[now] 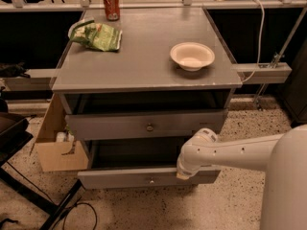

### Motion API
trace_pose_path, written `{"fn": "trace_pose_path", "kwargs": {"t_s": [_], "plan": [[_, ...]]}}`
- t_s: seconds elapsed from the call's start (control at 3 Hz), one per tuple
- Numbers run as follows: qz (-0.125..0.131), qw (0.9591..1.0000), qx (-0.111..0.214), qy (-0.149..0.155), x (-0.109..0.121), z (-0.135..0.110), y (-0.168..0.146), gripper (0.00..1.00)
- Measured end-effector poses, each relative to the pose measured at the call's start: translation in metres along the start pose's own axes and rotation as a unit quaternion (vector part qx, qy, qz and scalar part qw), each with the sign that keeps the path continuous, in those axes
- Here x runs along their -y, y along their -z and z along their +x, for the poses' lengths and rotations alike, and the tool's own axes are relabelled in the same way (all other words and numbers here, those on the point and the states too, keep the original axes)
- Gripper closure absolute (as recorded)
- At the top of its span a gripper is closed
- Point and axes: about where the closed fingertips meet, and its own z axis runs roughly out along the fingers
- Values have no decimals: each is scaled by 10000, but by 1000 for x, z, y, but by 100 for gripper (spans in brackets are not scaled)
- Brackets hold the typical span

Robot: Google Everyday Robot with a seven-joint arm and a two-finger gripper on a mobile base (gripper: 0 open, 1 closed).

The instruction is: Open middle drawer

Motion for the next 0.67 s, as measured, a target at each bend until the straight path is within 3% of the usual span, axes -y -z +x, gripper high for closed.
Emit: {"fn": "trace_pose_path", "kwargs": {"t_s": [0.67], "plan": [[-140, 9999, 36, 1, -12, 5, 1, 100]]}}
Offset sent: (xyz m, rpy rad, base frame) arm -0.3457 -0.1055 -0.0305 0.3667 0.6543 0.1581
